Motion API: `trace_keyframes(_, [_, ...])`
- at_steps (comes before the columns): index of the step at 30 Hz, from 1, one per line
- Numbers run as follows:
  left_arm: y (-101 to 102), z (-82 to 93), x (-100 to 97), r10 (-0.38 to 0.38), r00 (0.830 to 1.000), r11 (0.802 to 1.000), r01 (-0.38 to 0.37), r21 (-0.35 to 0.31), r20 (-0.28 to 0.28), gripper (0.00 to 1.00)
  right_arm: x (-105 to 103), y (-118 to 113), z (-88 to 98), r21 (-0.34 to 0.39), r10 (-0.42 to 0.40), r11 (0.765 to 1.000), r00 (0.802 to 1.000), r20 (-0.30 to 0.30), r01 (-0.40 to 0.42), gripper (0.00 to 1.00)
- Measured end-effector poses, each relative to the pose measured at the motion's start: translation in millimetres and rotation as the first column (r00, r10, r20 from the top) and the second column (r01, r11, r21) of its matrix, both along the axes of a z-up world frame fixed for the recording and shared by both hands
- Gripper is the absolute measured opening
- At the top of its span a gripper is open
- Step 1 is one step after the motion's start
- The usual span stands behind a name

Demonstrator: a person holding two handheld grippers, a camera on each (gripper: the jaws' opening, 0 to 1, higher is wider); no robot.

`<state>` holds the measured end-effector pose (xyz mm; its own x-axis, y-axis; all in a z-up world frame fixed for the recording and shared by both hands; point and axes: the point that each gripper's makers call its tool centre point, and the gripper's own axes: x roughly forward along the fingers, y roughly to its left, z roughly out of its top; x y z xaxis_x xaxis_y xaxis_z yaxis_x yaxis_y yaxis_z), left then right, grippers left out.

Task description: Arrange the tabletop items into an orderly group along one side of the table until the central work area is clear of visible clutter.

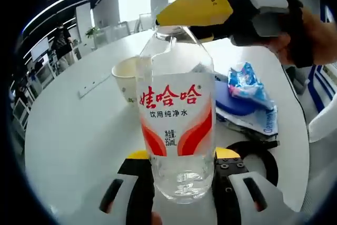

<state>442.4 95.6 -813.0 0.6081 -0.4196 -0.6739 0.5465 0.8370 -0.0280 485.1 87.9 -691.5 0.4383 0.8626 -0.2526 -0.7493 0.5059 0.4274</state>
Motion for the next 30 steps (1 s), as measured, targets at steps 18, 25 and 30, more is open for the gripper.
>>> trace_keyframes(18, [11, -1.1, -7.5, 0.142, 0.989, 0.986, -0.137, -0.095, 0.043, 0.37, -37, 42, 8.0, -0.170, 0.239, 0.967, 0.911, 0.337, -0.190, 0.23])
trace_keyframes(25, [14, 0.2, -5.6, 0.166, 0.985, 0.982, -0.161, -0.096, 0.046, 0.38, -30, 51, 7.3, -0.154, 0.227, 0.970, 0.931, 0.287, -0.189, 0.24])
trace_keyframes(30, [20, 0.4, -6.5, 0.188, 0.981, 0.979, -0.183, -0.084, 0.053, 0.38, -31, 56, 9.3, -0.105, 0.240, 0.969, 0.946, 0.216, -0.222, 0.20])
